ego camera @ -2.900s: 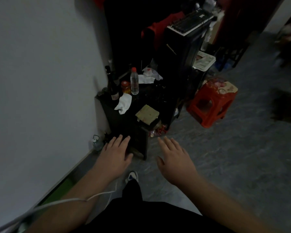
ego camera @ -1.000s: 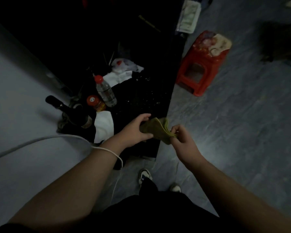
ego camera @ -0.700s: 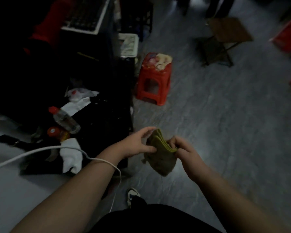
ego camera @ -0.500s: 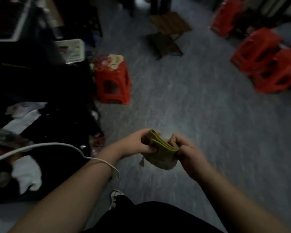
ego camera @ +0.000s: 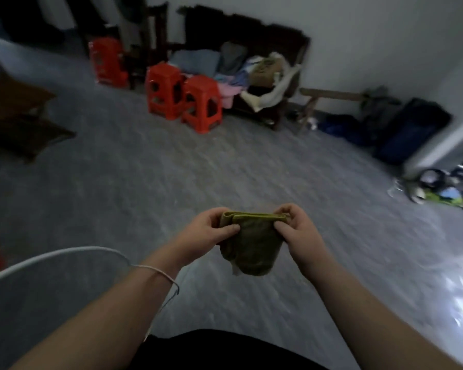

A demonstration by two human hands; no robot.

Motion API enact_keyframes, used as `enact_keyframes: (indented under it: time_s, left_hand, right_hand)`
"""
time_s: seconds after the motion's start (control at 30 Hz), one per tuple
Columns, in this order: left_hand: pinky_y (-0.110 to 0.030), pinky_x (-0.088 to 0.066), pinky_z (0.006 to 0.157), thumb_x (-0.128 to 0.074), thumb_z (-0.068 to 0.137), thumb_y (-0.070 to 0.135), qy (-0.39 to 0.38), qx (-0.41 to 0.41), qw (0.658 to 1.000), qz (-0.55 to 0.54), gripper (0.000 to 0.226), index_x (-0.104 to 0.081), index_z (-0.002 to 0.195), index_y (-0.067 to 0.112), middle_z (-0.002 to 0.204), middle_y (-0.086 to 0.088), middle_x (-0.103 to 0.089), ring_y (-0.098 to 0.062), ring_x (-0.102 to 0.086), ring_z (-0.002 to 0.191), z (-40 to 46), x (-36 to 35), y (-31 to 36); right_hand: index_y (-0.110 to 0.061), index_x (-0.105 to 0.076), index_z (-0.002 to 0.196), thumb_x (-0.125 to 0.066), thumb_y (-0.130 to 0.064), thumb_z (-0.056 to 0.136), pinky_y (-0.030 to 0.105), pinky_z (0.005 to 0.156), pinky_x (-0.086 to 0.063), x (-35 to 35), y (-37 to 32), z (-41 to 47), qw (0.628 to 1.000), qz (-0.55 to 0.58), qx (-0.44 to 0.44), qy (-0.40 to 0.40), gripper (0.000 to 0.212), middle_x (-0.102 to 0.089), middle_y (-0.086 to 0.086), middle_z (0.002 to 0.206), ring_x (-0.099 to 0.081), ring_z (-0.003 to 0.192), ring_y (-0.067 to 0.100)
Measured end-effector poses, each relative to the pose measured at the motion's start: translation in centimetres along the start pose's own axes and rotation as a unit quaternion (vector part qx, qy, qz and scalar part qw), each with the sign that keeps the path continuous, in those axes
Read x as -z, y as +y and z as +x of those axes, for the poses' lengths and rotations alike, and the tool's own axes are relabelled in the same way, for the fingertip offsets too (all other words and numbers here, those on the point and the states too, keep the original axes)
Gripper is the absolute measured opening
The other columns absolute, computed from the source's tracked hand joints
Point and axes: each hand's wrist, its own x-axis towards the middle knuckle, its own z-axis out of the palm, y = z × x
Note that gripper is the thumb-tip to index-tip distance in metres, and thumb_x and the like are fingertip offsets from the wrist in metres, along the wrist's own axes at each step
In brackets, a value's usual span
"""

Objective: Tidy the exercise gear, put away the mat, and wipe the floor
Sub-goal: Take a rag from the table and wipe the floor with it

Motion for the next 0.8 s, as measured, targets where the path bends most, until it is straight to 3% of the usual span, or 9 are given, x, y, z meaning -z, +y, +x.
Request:
enact_keyframes:
  time_s: [0.07,0.2,0.33,0.43,0.53,0.67,0.73,0.8]
  left_hand:
    - [-0.044,-0.058,0.082,-0.07,0.091,0.014,-0.062,0.002,0.998,0.031,0.015,-0.065,0.105,0.012,0.095,-0.009,-0.067,-0.026,-0.068,0.093,3.3,-2.5,2.1]
    - [-0.039,-0.061,0.083,-0.075,0.085,0.019,-0.2,0.012,0.969,0.145,0.025,-0.064,0.108,0.023,0.104,-0.007,-0.069,-0.022,-0.07,0.098,10.1,-7.2,6.3]
    - [-0.031,-0.057,0.078,-0.08,0.08,0.035,-0.313,-0.045,0.901,0.296,0.031,-0.063,0.105,0.027,0.094,0.008,-0.067,-0.011,-0.067,0.088,16.8,-12.7,9.1]
    - [-0.027,-0.042,0.072,-0.075,0.085,0.041,-0.342,-0.143,0.839,0.398,0.022,-0.059,0.097,0.029,0.088,0.009,-0.062,-0.011,-0.059,0.083,21.2,-17.7,10.0]
    - [-0.03,-0.045,0.074,-0.069,0.091,0.033,-0.372,-0.192,0.814,0.402,0.011,-0.069,0.097,0.024,0.092,0.0,-0.07,-0.018,-0.063,0.09,25.0,-22.3,10.8]
    - [-0.029,-0.042,0.072,-0.064,0.095,0.027,-0.431,-0.25,0.774,0.391,0.006,-0.068,0.093,0.023,0.089,0.001,-0.067,-0.012,-0.059,0.085,28.4,-27.3,12.5]
    - [-0.031,-0.046,0.075,-0.064,0.095,0.029,-0.467,-0.275,0.756,0.367,0.011,-0.065,0.085,0.035,0.084,0.009,-0.065,-0.012,-0.06,0.083,29.4,-29.8,13.6]
    - [-0.032,-0.049,0.073,-0.063,0.095,0.033,-0.507,-0.279,0.737,0.349,0.022,-0.062,0.078,0.048,0.077,0.017,-0.065,-0.006,-0.061,0.078,30.1,-32.3,14.6]
  right_hand:
    - [-0.019,-0.057,0.097,-0.054,0.001,0.094,0.038,0.079,-0.049,3.7,0.5,0.0,0.998,-0.017,0.018,0.058,0.021,-0.063,0.003,0.085,-0.06,0.077,0.012]
    - [-0.043,-0.063,0.092,-0.059,-0.01,0.092,0.038,0.084,-0.054,9.8,1.7,0.4,0.989,-0.065,0.01,0.131,0.033,-0.071,-0.004,0.088,-0.067,0.087,0.016]
    - [-0.04,-0.068,0.084,-0.063,-0.008,0.088,0.031,0.081,-0.053,14.4,2.5,1.3,0.974,-0.136,0.006,0.181,0.032,-0.069,-0.012,0.088,-0.066,0.089,0.01]
    - [-0.036,-0.068,0.087,-0.067,-0.006,0.083,0.036,0.086,-0.052,16.9,3.0,2.4,0.953,-0.176,0.009,0.246,0.03,-0.063,0.001,0.1,-0.063,0.094,0.016]
    - [-0.037,-0.064,0.093,-0.069,-0.006,0.081,0.034,0.086,-0.052,19.7,3.2,2.3,0.933,-0.157,-0.001,0.323,0.033,-0.062,0.002,0.099,-0.062,0.094,0.017]
    - [-0.017,-0.053,0.118,-0.067,0.007,0.085,0.024,0.087,-0.05,23.6,4.5,0.7,0.924,-0.032,-0.031,0.38,0.043,-0.06,0.006,0.112,-0.062,0.102,0.011]
    - [-0.017,-0.052,0.122,-0.068,0.003,0.087,0.022,0.093,-0.049,25.2,5.8,-0.6,0.929,-0.018,-0.067,0.364,0.043,-0.062,0.004,0.117,-0.061,0.109,0.005]
    - [-0.019,-0.055,0.122,-0.071,-0.007,0.088,0.012,0.091,-0.045,26.3,7.4,-2.0,0.927,-0.038,-0.11,0.356,0.039,-0.064,0.001,0.119,-0.059,0.106,-0.004]
